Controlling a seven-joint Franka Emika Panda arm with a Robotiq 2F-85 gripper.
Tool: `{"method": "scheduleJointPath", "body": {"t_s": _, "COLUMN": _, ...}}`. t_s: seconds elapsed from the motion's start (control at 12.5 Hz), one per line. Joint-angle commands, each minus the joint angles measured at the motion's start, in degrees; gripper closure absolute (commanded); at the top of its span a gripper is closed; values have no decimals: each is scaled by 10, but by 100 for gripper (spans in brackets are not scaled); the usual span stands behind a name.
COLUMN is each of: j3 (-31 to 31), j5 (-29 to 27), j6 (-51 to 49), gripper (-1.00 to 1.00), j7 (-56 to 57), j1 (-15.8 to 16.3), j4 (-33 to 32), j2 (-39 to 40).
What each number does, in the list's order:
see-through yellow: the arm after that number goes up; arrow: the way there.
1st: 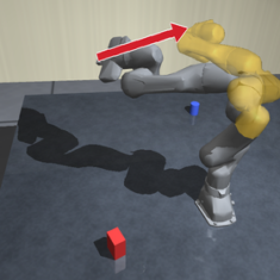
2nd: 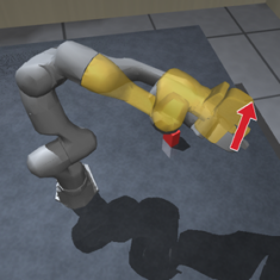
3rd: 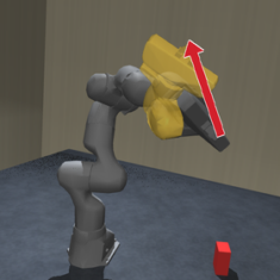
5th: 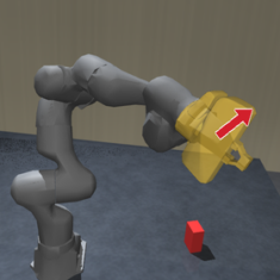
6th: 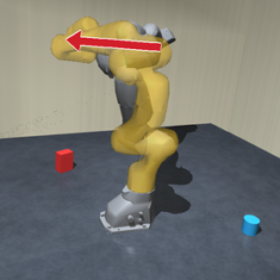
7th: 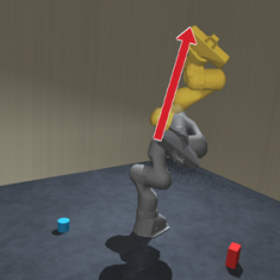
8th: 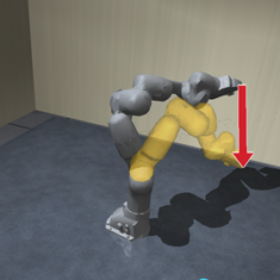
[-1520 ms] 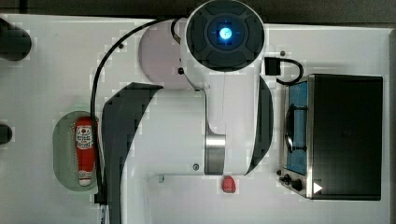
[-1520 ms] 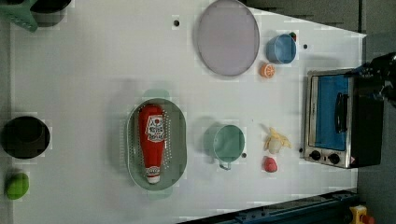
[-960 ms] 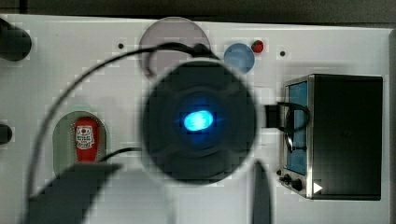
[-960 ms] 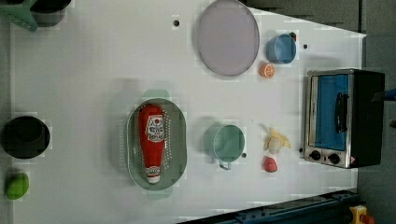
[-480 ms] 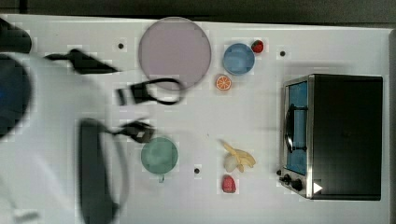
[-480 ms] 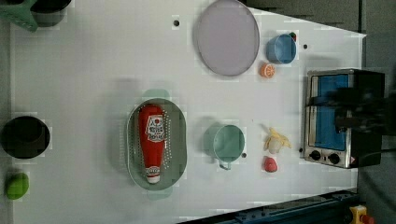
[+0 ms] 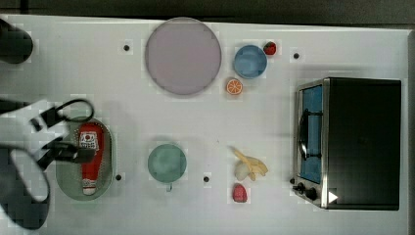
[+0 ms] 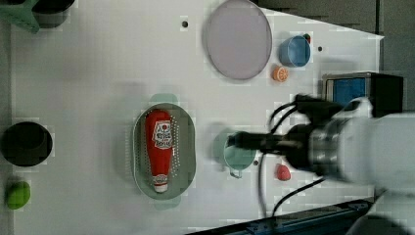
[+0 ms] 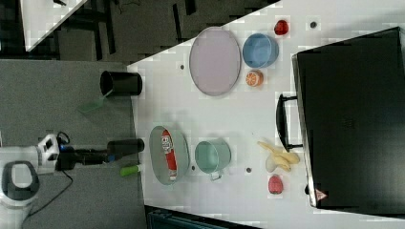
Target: Pick ketchup from strainer and place it on the table
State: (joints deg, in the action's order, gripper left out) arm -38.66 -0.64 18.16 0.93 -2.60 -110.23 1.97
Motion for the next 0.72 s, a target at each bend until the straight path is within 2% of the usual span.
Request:
{"method": "scheduleJointPath", "body": {"t_s": 0.08, "j3": -32, "j5": 0, "j6": 80, "gripper": -100, "j7": -30, "j1": -8, "j4": -41, "j2": 24}}
{"method": "scheduleJointPath", "body": {"t_s": 0.32, "j3": -46, "j5": 15, "j6": 219, "gripper": -100, "j7": -39, "j1": -5, "j4": -115, "j2": 62}}
{"method": "scheduleJointPath", "body": {"t_s": 0.56, "j3": -43, "j5": 74, "j6": 340, "gripper": -100, "j7": -49, "j1": -4, "j4": -170, "j2": 109}}
{"method": "scheduleJointPath", "body": {"t_s": 0.72, "j3": -41, "j5": 102, "j6": 394, "gripper": -100, "j7": -103, "j1": -4, "j4": -184, "j2": 151}}
